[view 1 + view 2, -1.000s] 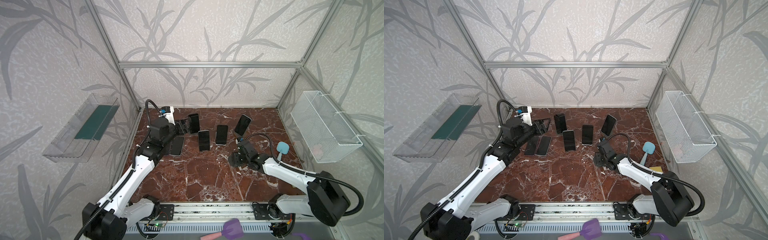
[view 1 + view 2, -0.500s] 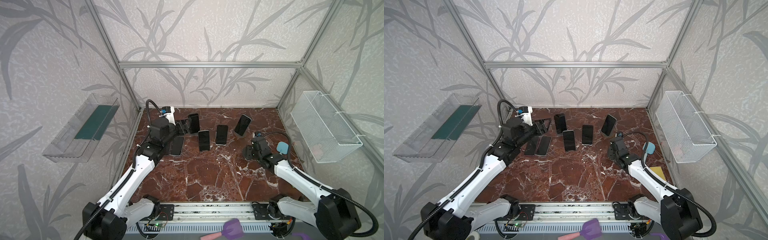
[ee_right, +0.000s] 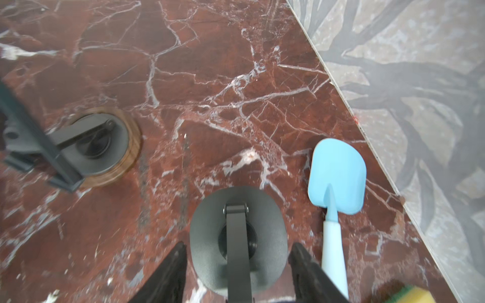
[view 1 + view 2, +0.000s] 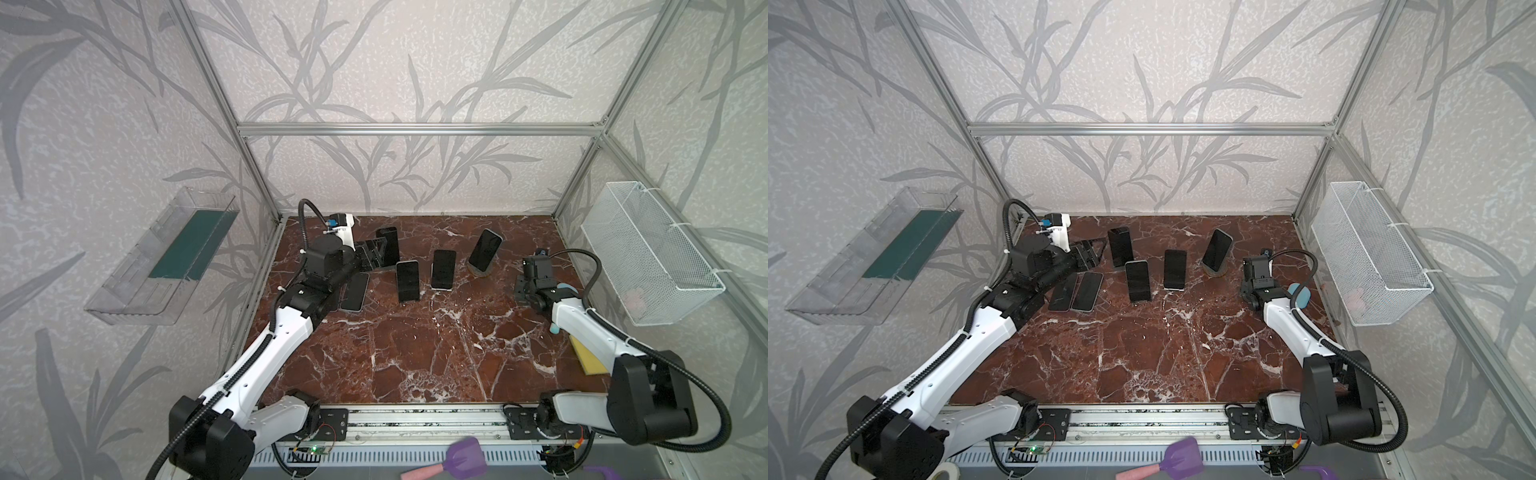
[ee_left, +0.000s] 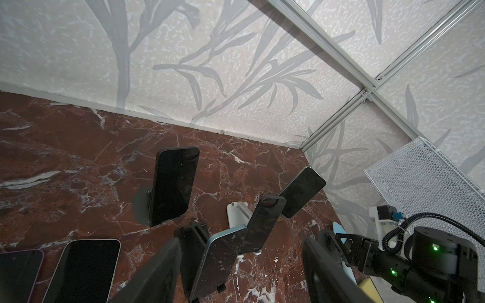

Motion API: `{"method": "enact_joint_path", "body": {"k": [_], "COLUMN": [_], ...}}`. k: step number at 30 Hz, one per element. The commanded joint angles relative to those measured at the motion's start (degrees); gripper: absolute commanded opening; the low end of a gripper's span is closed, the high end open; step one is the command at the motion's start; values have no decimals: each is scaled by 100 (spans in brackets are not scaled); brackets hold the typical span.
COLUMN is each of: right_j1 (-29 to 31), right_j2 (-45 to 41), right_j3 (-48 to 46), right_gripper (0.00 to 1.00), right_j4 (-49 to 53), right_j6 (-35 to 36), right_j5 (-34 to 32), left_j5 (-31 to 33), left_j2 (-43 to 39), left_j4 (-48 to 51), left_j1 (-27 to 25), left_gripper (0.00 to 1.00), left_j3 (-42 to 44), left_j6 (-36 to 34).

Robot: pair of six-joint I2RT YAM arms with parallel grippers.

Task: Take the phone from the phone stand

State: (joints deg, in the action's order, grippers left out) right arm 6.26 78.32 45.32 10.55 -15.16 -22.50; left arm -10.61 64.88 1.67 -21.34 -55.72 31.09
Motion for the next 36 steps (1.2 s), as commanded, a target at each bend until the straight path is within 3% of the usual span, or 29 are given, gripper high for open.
{"method": "enact_joint_path", "body": {"k": [1,16,18,25,31,36], "right_j1": [-179,-819,-820,-819,-811,-724], "right_j2": [505,3140,3272,2698,1980,988], "right_j3": [562,2961,3146,2734,2894,2537], "right_gripper": [46,49,59,78,82,82], "right_j4": [-444,407,703,435,874,997], "right_j6": [364,163,89,89,-7,-177], "right_j5": [247,1309,1484,1555,1478,1538], "left_j5": [39,34,81,367,516,1000], "left_j2": [20,77,86,33,-58,-311], "left_j4": [-74,-90,-60,81,149,37], "left_j1": [-27,-28,-28,-15,-1,-1], "left_gripper": [74,73,73,75,78,86], "left_j3": [-20,-11,-25,-59,-92,70], "left_j6": [14,28,-41,-291,-399,-471]}}
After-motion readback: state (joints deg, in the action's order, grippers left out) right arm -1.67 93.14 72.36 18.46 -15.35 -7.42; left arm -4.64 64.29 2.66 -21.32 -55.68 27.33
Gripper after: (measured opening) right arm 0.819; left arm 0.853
